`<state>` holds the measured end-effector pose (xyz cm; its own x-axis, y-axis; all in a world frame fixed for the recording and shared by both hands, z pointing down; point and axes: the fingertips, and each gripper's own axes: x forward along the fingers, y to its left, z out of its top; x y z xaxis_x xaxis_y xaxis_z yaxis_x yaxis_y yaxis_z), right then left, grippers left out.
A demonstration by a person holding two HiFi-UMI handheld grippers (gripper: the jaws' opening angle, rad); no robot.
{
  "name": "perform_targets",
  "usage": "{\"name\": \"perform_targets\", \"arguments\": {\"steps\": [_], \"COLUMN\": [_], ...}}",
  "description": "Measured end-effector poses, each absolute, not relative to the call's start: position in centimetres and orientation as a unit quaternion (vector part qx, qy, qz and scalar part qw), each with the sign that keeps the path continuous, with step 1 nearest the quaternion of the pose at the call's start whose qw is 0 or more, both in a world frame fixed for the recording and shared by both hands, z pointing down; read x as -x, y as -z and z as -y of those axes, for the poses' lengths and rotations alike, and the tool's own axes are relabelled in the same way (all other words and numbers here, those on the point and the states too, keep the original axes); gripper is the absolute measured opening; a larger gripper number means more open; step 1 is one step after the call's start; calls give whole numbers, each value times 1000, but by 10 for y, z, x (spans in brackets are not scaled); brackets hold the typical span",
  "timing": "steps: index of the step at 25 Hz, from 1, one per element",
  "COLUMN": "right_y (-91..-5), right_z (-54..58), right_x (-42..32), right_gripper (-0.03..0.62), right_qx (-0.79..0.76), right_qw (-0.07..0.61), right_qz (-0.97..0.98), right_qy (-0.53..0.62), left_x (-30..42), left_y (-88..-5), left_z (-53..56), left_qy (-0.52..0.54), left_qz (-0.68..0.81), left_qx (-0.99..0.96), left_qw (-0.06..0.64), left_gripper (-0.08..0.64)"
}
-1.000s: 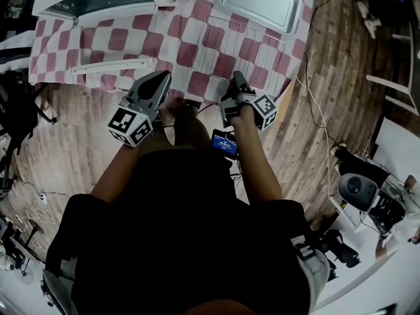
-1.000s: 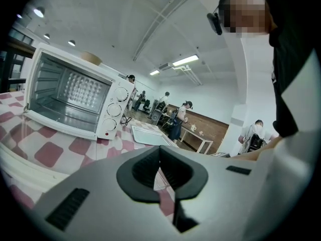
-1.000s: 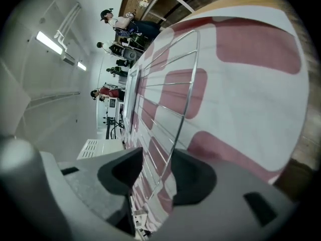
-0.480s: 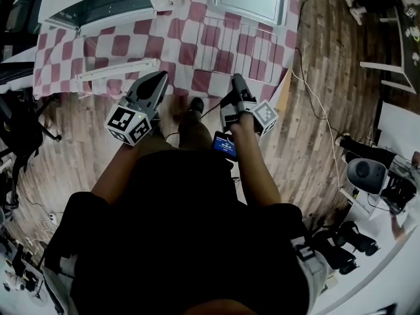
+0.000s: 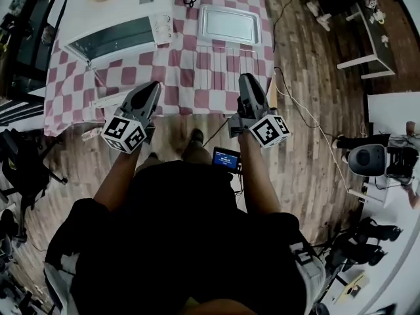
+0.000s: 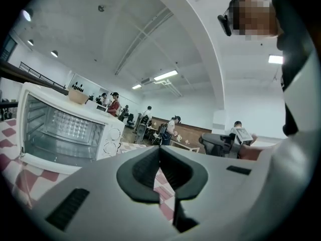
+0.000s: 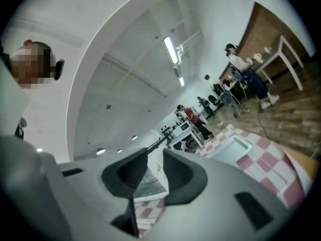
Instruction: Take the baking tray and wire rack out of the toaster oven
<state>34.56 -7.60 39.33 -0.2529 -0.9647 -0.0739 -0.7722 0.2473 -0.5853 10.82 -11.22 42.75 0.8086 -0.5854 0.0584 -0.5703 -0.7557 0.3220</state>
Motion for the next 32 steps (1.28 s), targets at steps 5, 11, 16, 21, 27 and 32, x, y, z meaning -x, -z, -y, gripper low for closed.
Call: {"name": "perform_targets", "arguments": {"steps": [5,11,16,21,27,32], "right_y": [-346,-314,-320,-338,-360,-372], "right_z": [45,5,-28,-57,-84,-104], "right_x": [-297,-224,-173,-138,-117,-105], "right_gripper": [59,4,3,3,3,3], "right_qx": [596,620,634,648,644,616], "right_qw": [116,28,19,12,16,-8], "right_qz": [-789,-784,-772,-761,-765,-788], "right_qy": [93,-34,-45,-24,3,-6], "left_x": [-76,-14,44,92,116,112], "left_y": [-396,-364,-367,-376,-389,-391], "left_z": [100,75,49,23,-1,-30], "left_qy": [38,43,40,37,30,23], "left_qz": [286,283,292,305,325,352], "left_qx": [-948,-955,-952,-948,-942,-933], "left_qw": [131,82,78,82,81,62], "left_gripper": [-9,-9,-9,-9,-9,-9]}}
